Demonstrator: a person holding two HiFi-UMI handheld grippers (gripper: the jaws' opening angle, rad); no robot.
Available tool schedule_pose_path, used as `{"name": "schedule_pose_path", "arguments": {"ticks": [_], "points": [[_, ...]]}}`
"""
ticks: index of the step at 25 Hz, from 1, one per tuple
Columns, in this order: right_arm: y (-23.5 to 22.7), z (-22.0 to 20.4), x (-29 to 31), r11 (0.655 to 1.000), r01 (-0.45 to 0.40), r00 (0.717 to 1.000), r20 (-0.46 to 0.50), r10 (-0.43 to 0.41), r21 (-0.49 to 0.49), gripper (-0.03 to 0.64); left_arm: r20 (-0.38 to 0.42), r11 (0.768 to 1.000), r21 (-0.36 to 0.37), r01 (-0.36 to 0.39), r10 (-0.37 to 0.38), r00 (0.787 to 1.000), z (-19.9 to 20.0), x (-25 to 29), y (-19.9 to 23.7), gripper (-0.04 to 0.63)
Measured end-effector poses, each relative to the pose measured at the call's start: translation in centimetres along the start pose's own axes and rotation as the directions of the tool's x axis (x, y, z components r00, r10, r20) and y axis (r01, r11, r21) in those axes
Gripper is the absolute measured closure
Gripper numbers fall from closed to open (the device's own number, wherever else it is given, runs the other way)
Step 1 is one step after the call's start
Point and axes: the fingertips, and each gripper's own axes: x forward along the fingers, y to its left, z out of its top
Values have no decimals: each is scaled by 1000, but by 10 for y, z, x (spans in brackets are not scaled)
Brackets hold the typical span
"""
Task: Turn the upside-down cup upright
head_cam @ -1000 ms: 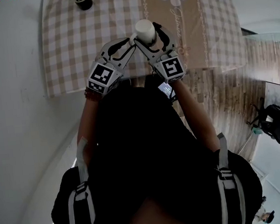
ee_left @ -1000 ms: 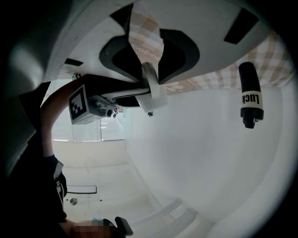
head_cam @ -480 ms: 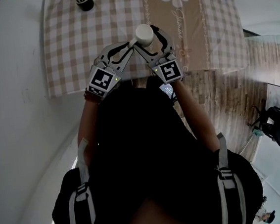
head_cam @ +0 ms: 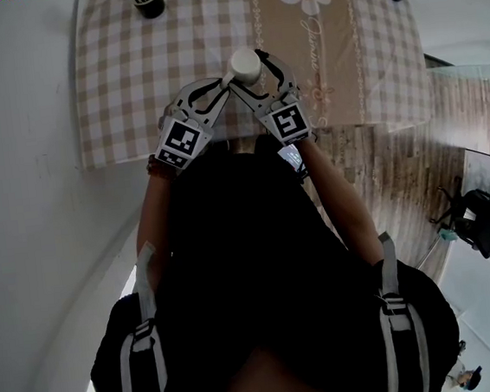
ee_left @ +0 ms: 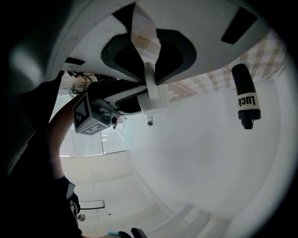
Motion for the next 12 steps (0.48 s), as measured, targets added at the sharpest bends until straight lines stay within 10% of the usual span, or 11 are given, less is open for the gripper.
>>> {"name": "schedule_pose_path", "arguments": {"ticks": [12], "points": [[20, -46, 17, 997, -18, 992, -124, 27, 70, 259, -83, 999, -32, -21, 19, 996, -49, 3, 3, 511]]}}
